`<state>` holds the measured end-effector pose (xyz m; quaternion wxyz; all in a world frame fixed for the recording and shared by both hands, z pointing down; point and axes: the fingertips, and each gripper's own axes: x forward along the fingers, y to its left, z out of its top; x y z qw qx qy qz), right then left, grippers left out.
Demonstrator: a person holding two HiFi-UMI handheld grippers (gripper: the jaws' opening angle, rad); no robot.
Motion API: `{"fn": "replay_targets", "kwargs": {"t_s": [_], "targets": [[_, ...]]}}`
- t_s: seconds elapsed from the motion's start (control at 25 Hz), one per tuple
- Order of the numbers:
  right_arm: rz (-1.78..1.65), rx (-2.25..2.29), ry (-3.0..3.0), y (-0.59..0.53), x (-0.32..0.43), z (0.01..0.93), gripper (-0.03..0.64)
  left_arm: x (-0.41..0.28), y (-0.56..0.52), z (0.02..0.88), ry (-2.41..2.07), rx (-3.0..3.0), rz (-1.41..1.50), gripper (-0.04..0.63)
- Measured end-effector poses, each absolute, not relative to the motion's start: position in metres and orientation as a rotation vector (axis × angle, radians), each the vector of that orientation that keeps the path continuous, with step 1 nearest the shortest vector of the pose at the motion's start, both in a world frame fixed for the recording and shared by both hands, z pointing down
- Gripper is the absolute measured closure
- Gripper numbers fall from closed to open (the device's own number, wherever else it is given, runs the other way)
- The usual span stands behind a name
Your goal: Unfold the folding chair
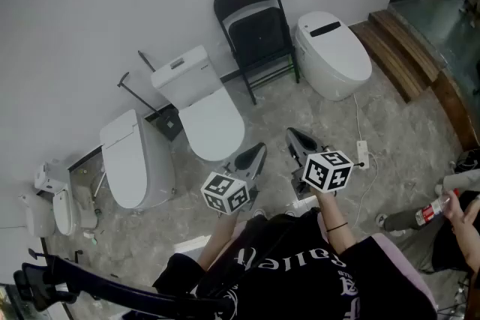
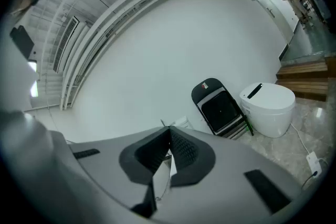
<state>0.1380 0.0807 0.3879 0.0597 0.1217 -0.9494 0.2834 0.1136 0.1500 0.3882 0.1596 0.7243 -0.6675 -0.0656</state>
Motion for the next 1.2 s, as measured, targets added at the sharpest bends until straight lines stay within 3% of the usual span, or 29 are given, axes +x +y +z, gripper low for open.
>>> {"fn": "replay_targets", "kwargs": {"t_s": [0.52, 0.88, 1.2], "targets": [[0.934, 0.331, -2.811, 0.042, 0.144, 0.422, 0.606, 0.109, 0.123, 0.423, -1.930, 1.955, -0.169, 0.591], [0.951, 0.392, -2.780, -0.017, 0.084, 0.439, 0.606, 0.033, 0.063, 0.445, -1.888, 1.949, -0.157, 0.591], [0.909, 0.447, -2.788, -0.086, -0.037, 0.425, 0.606, -0.089, -0.018, 0.429, -1.845, 2.028, -0.135, 0.591]]}}
